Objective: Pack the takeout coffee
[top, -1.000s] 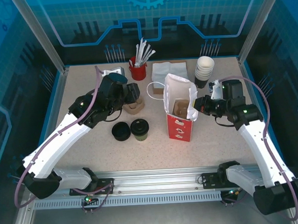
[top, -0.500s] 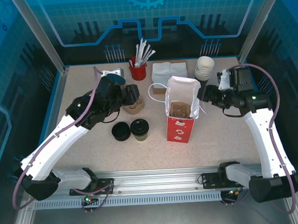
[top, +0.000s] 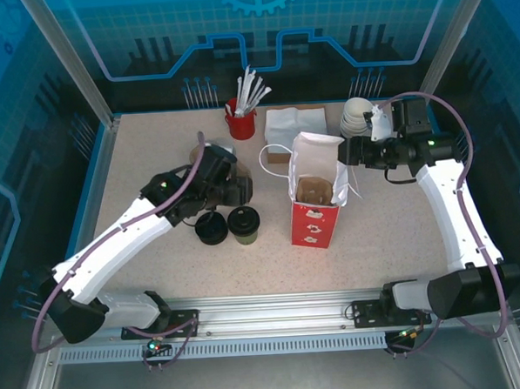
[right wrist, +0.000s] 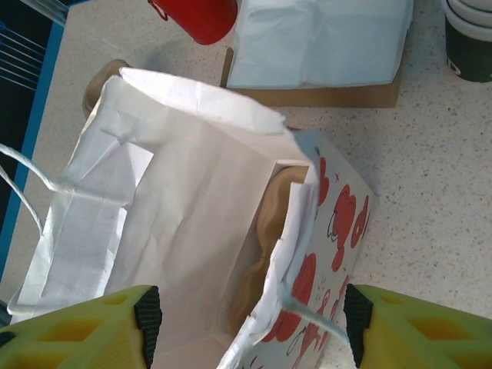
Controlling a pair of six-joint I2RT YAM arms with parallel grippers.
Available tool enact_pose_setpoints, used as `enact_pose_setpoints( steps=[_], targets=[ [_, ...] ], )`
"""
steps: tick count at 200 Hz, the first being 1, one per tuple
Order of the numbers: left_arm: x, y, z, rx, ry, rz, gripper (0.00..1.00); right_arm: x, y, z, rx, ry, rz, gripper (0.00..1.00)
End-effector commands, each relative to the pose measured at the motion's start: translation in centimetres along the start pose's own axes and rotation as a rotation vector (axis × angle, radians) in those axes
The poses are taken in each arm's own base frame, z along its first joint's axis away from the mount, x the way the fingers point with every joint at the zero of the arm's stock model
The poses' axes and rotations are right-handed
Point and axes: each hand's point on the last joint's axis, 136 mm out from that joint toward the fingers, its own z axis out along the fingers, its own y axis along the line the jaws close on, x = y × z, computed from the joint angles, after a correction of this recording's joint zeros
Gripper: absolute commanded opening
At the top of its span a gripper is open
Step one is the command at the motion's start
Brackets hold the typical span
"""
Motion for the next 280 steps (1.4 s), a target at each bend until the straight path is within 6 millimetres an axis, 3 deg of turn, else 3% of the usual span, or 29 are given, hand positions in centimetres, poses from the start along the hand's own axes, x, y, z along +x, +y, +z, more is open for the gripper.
enact_pose_setpoints(
  steps=[1, 31, 88, 155, 280],
  targets=[
    [2.5, -0.8, 1.3, 0.022, 0.065, 0.070, 0.75, -0.8, -0.2, -0.4, -0.041, -0.044, -0.029, 0.67],
    [4.8, -0.7, 3.2, 0.010, 0.118, 0.068, 0.85, -1.0, 0.2, -0.6, -0.080, -0.065, -0.035, 0.67],
    [6.7, 0.1, 4.9, -0.090, 0.134, 0.029, 0.97, -1.2, 0.9, -2.1, -0.078, -0.100, -0.071, 0.67],
    [7.8, 1.2, 5.5, -0.209, 0.042, -0.051, 0.90, -1.5, 0.6, -3.2, -0.040, -0.139, -0.078, 0.66],
    [8.2, 0.9, 6.9, -0.256, 0.032, -0.058, 0.81, -1.0, 0.5, -2.9, -0.044, -0.130, -0.067, 0.64]
  ],
)
